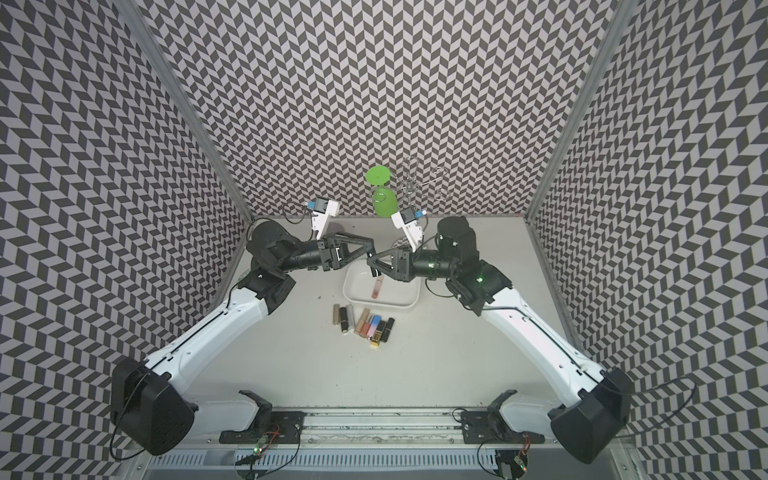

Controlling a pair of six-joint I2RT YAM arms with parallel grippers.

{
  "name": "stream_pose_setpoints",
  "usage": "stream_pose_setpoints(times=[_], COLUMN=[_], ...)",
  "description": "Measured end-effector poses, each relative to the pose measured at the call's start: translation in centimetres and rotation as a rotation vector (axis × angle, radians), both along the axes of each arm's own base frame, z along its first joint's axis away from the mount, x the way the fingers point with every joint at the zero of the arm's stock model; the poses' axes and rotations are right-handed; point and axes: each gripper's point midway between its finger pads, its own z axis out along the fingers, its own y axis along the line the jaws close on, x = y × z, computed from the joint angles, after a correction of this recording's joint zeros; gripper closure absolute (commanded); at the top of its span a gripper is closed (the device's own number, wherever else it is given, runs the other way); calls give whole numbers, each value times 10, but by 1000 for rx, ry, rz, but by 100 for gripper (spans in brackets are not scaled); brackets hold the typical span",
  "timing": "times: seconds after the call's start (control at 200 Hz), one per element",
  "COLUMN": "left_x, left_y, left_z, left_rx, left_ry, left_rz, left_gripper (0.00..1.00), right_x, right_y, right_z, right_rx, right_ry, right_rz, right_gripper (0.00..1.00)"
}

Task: Put the lipstick into the storage box
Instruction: Pick up the lipstick at the center of the board.

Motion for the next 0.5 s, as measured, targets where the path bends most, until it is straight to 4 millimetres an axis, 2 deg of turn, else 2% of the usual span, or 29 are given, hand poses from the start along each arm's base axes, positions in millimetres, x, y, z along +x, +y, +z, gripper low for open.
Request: stream_pose_setpoints(times=[0.145,0.32,0.501], left_x=[1,1,1], left_y=[-3,-6,-7], left_z=[-3,-9,-10], left_rx=[1,11,14], left_ry=[9,24,28], left_rz=[-10,-21,-21], left_gripper=[52,67,76], right_x=[0,0,-1], right_y=[0,1,1], right_z=[0,-3,0], right_rx=[5,8,16], right_ry=[-2,12,7], right_rz=[0,2,8], right_gripper=[80,80,77])
